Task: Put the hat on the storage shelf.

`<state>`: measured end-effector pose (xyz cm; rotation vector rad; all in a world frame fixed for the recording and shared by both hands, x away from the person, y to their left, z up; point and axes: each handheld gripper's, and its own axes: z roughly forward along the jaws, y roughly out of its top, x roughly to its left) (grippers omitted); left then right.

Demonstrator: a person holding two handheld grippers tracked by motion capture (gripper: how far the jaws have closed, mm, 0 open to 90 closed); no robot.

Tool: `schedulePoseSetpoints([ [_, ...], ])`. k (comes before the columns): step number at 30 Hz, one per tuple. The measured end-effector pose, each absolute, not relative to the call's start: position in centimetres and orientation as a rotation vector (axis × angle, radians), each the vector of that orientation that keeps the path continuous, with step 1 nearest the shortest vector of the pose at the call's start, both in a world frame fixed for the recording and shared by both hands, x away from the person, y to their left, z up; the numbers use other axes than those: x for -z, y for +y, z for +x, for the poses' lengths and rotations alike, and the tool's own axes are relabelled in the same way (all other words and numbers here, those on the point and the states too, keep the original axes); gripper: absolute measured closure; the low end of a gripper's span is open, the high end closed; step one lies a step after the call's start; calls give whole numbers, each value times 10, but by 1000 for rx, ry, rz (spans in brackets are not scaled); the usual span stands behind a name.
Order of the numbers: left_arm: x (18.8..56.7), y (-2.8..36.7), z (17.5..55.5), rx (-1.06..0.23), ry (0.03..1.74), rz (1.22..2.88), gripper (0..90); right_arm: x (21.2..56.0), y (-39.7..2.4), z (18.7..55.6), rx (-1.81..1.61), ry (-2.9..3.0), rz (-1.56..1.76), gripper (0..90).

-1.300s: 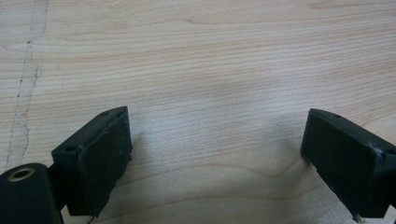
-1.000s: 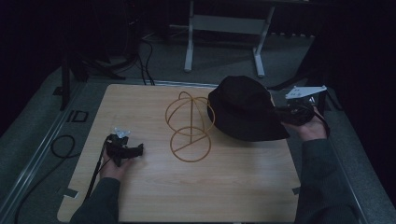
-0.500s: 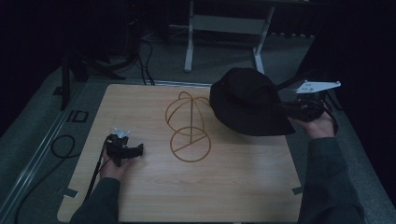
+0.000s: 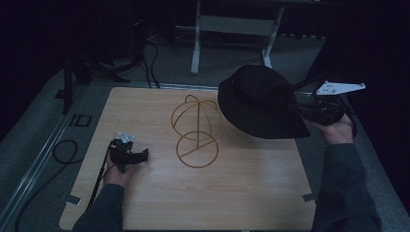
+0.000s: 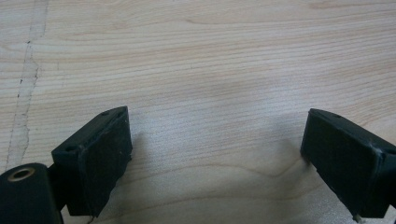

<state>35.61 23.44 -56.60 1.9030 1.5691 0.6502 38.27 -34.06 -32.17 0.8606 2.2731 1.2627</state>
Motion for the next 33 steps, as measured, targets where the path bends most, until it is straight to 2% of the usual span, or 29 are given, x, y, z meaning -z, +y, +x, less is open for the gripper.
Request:
schedulePoseSetpoints([
  [33,566,234,356,-648,1569,1904,90,300,-333,383,-1344,2261,807,868],
])
